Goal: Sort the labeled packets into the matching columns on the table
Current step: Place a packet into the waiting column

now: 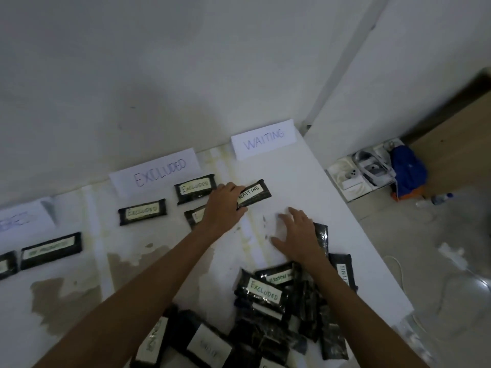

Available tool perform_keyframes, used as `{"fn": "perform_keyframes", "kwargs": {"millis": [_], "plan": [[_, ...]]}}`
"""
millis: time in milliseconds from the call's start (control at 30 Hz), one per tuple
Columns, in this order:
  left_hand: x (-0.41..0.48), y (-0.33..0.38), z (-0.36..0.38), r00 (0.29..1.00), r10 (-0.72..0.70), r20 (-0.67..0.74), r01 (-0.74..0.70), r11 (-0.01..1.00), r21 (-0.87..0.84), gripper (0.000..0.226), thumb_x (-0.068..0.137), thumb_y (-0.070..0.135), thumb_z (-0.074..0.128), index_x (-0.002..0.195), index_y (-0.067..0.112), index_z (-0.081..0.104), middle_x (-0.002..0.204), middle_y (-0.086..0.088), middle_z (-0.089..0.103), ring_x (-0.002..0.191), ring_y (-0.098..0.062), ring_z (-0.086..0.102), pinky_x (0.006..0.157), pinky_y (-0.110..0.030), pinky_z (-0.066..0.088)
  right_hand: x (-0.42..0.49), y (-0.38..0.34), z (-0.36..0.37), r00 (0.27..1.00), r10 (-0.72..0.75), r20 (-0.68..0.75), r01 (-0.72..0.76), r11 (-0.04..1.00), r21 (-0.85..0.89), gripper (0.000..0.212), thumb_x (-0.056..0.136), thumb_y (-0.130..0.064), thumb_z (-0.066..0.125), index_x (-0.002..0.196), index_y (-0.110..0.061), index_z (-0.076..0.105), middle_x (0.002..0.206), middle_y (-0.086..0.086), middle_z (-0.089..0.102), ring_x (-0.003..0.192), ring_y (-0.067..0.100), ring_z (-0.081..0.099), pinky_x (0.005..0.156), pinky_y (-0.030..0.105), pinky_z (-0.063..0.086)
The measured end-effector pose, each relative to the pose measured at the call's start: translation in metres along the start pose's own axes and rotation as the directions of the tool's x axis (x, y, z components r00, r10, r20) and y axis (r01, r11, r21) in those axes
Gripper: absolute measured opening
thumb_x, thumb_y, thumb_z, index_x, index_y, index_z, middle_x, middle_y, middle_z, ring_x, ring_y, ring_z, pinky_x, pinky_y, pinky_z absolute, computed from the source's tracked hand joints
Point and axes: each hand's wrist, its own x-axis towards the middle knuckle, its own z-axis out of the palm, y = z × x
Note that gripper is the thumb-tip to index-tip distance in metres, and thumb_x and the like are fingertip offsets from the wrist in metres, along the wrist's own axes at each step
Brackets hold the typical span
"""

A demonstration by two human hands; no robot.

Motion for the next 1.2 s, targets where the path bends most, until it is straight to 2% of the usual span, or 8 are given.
{"fn": "perform_keyframes", "kwargs": {"millis": [167, 433, 667, 767, 833, 967, 1067, 1200], "plan": [[0.067, 0.026, 0.031, 0.998, 0.057, 0.018, -0.058, 0.998, 0.039, 0.051, 0.082, 0.028, 0.065, 0.127, 0.01, 0.05, 0.117, -0.012, 0.056, 0.105, -0.031, 0.049, 0.086, -0.039, 0.038, 0.012, 0.023, 0.016, 0.999, -0.048, -0.003, 0.048, 0.998, 0.027, 0.077, 0.07, -0.06, 0.062, 0.132, -0.016, 0.05, 0.145, 0.016, 0.037, 0.134, 0.039, 0.032, 0.115, 0.048, 0.021], [0.142, 0.056, 0.073, 0.993, 0.117, 0.007, -0.117, 0.989, 0.09, 0.05, 0.085, 0.03, 0.062, 0.128, 0.008, 0.047, 0.118, -0.014, 0.055, 0.106, -0.031, 0.048, 0.087, -0.038, 0.039, 0.014, 0.025, 0.018, 0.996, -0.06, -0.07, 0.063, 0.996, 0.056, 0.076, 0.068, -0.046, 0.077, 0.132, -0.014, 0.051, 0.145, 0.017, 0.039, 0.133, 0.045, 0.029, 0.112, 0.051, 0.023], [0.161, 0.064, 0.092, 0.994, 0.105, -0.031, -0.103, 0.993, 0.062, 0.048, 0.086, 0.028, 0.061, 0.126, 0.005, 0.047, 0.119, -0.017, 0.051, 0.108, -0.033, 0.045, 0.089, -0.04, 0.041, 0.009, 0.021, 0.018, 0.996, -0.066, -0.056, 0.067, 0.998, 0.015, 0.074, 0.078, -0.049, 0.068, 0.14, -0.019, 0.039, 0.154, 0.013, 0.025, 0.141, 0.042, 0.016, 0.114, 0.054, 0.021], [0.164, 0.066, 0.095, 0.994, 0.096, -0.052, -0.093, 0.994, 0.048, 0.048, 0.085, 0.028, 0.062, 0.125, 0.006, 0.048, 0.115, -0.016, 0.049, 0.105, -0.032, 0.045, 0.088, -0.04, 0.041, 0.005, 0.023, 0.019, 0.995, -0.075, -0.068, 0.078, 0.996, 0.052, 0.066, 0.08, -0.045, 0.068, 0.135, -0.017, 0.045, 0.15, 0.016, 0.033, 0.139, 0.041, 0.024, 0.112, 0.054, 0.026], [0.165, 0.067, 0.097, 0.995, 0.083, -0.061, -0.08, 0.996, 0.05, 0.047, 0.084, 0.03, 0.063, 0.123, 0.007, 0.05, 0.113, -0.016, 0.049, 0.104, -0.033, 0.044, 0.087, -0.04, 0.038, 0.001, 0.027, 0.02, 0.975, -0.071, -0.209, 0.091, 0.992, 0.086, 0.055, 0.079, -0.038, 0.071, 0.126, -0.015, 0.054, 0.137, 0.016, 0.048, 0.129, 0.039, 0.04, 0.104, 0.051, 0.039], [0.166, 0.068, 0.095, 0.998, 0.066, -0.021, -0.064, 0.995, 0.074, 0.053, 0.082, 0.03, 0.065, 0.127, 0.01, 0.046, 0.121, -0.014, 0.046, 0.109, -0.032, 0.043, 0.088, -0.04, 0.038, -0.013, 0.036, 0.018, 0.863, 0.184, -0.47, -0.162, 0.983, 0.088, 0.049, 0.071, -0.038, 0.076, 0.11, -0.013, 0.062, 0.112, 0.014, 0.056, 0.095, 0.031, 0.052, 0.074, 0.041, 0.05], [0.158, 0.073, 0.088, 0.999, 0.044, -0.01, -0.043, 0.996, 0.076, 0.062, 0.081, 0.026, 0.066, 0.135, 0.013, 0.038, 0.137, -0.013, 0.034, 0.118, -0.033, 0.038, 0.093, -0.042, 0.039, -0.016, 0.038, 0.015, 0.801, 0.437, -0.409, -0.42, 0.897, 0.136, 0.061, 0.071, -0.05, 0.074, 0.115, -0.011, 0.058, 0.108, 0.019, 0.053, 0.089, 0.035, 0.051, 0.07, 0.041, 0.046], [0.12, 0.079, 0.074, 0.993, 0.116, -0.031, -0.118, 0.99, -0.083, 0.05, 0.079, 0.016, 0.063, 0.127, 0.012, 0.049, 0.13, -0.012, 0.04, 0.112, -0.032, 0.041, 0.09, -0.043, 0.044, -0.014, 0.039, 0.003, 0.774, 0.601, -0.201, -0.569, 0.799, 0.196, 0.049, 0.087, -0.032, 0.061, 0.128, -0.012, 0.045, 0.12, 0.017, 0.046, 0.103, 0.036, 0.045, 0.079, 0.038, 0.041]]}}
